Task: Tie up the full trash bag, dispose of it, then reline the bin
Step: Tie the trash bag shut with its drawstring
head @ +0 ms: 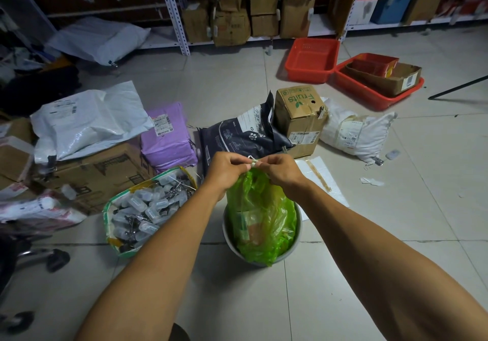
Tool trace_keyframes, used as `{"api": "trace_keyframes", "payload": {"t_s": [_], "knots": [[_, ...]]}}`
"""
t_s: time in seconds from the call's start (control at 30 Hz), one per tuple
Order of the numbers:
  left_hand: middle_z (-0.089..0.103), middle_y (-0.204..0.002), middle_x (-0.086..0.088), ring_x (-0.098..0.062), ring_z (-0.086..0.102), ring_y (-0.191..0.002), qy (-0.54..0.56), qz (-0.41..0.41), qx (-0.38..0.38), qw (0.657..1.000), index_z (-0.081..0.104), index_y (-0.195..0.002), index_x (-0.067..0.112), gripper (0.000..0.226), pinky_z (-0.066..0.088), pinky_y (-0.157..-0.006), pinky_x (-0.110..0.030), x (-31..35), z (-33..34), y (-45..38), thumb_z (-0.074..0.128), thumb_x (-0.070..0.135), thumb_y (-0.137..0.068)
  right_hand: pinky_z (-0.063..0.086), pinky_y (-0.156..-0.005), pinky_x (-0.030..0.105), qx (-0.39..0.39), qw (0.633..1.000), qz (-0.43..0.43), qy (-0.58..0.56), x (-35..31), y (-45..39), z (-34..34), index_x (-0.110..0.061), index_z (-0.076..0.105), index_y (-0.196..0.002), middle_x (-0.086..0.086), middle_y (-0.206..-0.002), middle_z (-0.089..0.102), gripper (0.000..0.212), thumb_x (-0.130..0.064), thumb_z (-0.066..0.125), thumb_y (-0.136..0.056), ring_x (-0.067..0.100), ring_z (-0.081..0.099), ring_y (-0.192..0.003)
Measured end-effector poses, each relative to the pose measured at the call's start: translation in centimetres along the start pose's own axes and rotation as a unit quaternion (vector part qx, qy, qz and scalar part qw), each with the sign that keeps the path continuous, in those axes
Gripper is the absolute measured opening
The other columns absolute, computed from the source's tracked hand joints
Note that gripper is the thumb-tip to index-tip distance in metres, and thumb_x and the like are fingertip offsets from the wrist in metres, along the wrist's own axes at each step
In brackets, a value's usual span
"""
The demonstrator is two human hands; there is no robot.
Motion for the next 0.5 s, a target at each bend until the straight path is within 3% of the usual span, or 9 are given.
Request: {"api": "trace_keyframes", "payload": {"t_s": [0.17,0.3,0.5], "knots": [[0.073,-0.089,-0.007,-0.016,0.068,-0.082,0.029,-0.004,-0.015,0.999,0.074,-0.101,0.002,0.018,0.057,-0.081,-0.026,0.0,0.1,0.0,0.069,-0.003,-0.084,0.037,-0.04,0.014,-0.005,1.0,-0.001,0.008,-0.1,0.0,0.1,-0.002,0.072,-0.091,-0.012,-0.039,0.054,0.012,-0.01,0.063,-0.091,0.002,0.048,-0.039],[0.076,-0.093,-0.007,-0.019,0.072,-0.09,0.001,0.015,-0.039,0.999,0.077,-0.095,0.01,0.021,0.058,-0.086,-0.033,-0.4,-0.2,-0.2,0.076,-0.001,-0.076,0.026,-0.045,0.022,-0.025,0.999,0.019,0.004,0.1,-0.5,0.0,-0.002,0.072,-0.086,-0.004,-0.046,0.042,0.012,-0.01,0.063,-0.089,0.011,0.033,-0.045],[0.077,-0.09,-0.002,-0.012,0.072,-0.083,-0.125,0.06,-0.009,0.99,0.079,-0.095,0.014,0.02,0.059,-0.082,-0.035,-0.8,0.0,-0.8,0.08,0.016,-0.076,0.026,-0.041,0.021,-0.057,0.998,0.029,0.002,0.4,-0.8,-0.2,0.001,0.072,-0.091,-0.008,-0.042,0.043,0.018,-0.01,0.058,-0.095,0.009,0.032,-0.041]]}}
Point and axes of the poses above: each hand's wrist, its own y-axis away from the middle knuckle, its own z-axis out of the palm, x = y × z, the point moved 1 cm from there along -y, towards the middle knuckle
